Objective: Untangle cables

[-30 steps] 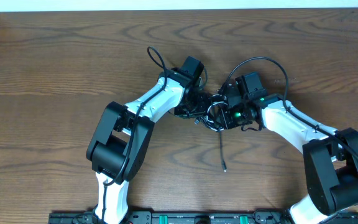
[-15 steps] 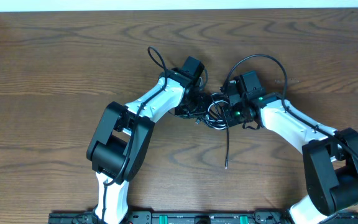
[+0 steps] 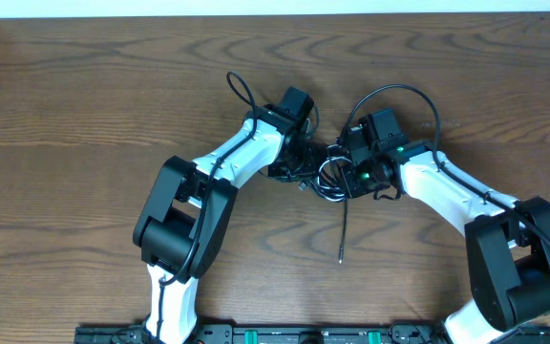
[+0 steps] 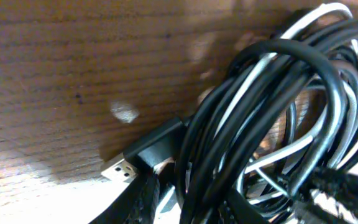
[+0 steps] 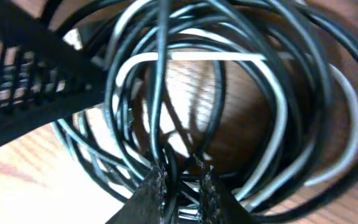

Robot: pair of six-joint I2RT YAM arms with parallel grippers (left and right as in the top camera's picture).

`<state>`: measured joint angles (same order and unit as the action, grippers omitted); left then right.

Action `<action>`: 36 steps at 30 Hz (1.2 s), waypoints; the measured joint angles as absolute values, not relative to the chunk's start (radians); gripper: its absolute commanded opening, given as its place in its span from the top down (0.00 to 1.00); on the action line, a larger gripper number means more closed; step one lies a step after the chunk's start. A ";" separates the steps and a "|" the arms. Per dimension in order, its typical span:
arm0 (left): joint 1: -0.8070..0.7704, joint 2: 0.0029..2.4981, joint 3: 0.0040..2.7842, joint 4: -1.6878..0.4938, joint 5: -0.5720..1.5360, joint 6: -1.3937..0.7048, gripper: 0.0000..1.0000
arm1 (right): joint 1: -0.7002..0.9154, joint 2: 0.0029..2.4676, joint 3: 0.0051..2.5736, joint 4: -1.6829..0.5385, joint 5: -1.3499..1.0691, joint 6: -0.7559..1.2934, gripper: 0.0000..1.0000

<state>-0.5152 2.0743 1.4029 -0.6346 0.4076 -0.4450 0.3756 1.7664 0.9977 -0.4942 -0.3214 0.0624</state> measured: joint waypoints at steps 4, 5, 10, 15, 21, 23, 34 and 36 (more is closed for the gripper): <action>-0.515 2.074 1.403 -0.635 0.404 -0.445 0.71 | 0.376 1.766 0.998 -0.497 -0.377 0.057 0.93; -0.515 2.074 1.403 -0.635 0.402 -0.445 0.71 | 0.376 1.766 0.998 -0.498 -0.395 0.058 0.88; -0.515 2.074 1.403 -0.635 0.396 -0.445 0.71 | 0.376 1.766 0.998 -0.500 -0.442 0.123 0.87; -0.515 2.074 1.403 -0.635 0.393 -0.445 0.71 | 0.376 1.766 0.985 -0.479 -0.454 0.246 0.89; -0.515 2.074 1.403 -0.636 0.393 -0.445 0.71 | 0.374 1.778 0.966 -0.458 -0.477 0.398 0.85; -0.515 2.074 1.403 -0.636 0.393 -0.445 0.71 | 0.374 1.792 0.965 -0.439 -0.506 0.446 0.87; -0.505 2.074 1.403 -0.646 0.371 -0.422 0.71 | 0.380 1.922 0.963 -0.241 -0.732 0.632 0.99; -0.503 2.074 1.403 -0.647 0.367 -0.414 0.71 | 0.380 1.926 0.960 -0.228 -0.748 0.673 0.91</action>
